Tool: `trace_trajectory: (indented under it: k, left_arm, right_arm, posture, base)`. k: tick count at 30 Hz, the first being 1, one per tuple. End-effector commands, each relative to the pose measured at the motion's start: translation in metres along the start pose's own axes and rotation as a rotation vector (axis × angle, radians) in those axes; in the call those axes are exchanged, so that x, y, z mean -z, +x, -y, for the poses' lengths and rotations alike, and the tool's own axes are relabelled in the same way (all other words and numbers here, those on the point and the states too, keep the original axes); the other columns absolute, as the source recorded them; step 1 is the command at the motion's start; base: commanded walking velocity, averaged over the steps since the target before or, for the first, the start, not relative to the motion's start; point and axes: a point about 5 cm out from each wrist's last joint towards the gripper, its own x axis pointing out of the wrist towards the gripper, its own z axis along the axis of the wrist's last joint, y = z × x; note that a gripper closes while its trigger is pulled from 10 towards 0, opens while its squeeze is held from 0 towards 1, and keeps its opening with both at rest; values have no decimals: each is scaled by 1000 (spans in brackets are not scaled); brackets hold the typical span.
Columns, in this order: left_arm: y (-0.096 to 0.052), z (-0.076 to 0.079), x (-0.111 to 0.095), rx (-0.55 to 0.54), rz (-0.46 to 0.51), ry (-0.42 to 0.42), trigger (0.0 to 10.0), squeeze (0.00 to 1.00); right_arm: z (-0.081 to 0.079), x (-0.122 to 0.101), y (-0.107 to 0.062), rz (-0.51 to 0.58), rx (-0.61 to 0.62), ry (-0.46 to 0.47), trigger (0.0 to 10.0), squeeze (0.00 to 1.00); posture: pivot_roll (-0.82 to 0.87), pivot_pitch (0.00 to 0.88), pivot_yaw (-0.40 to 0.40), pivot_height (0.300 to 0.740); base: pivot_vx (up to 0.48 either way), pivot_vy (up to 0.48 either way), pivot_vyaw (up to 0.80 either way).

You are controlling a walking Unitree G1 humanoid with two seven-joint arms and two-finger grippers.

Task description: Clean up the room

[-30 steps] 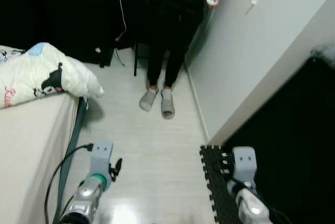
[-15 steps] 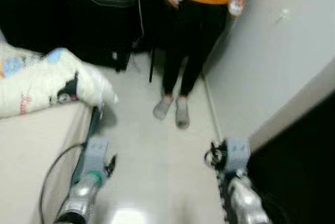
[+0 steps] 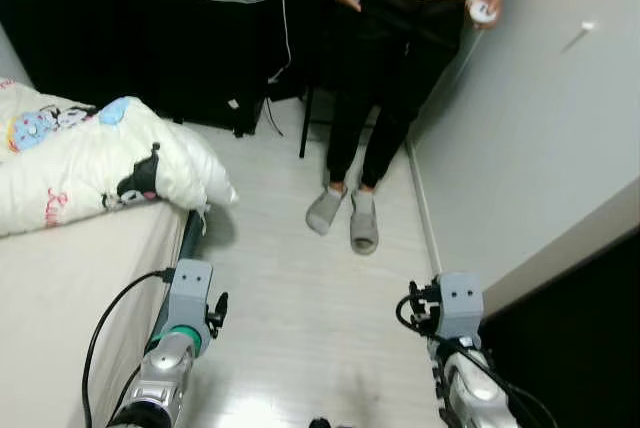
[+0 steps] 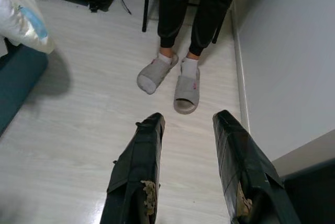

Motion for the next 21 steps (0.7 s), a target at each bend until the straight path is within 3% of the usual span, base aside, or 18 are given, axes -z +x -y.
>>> trace_trajectory:
  k: [1,15,17,21]
  left_arm:
    - [-2,5,8,13,-29,-1,10000,0]
    - [-3,6,11,27,-42,23,10000,0]
    - [-2,2,9,39,-43,55,10000,0]
    - [1,-7,2,48,-32,98,10000,0]
  right_arm:
    - [6,7,-5,-35,19,-7,10000,0]
    - [11,7,-4,-41,36,-4,10000,0]
    - [10,4,1,-33,48,16,10000,0]
    - [1,-1,8,-22,45,51,10000,0]
  posture:
    - [-18,101,-73,723]
    - [-20,82,-51,723]
    - [-5,72,6,723]
    - [22,65,48,723]
  base:
    - [480,0,0]
    - [457,0,0]
    - [366,0,0]
    - [361,0,0]
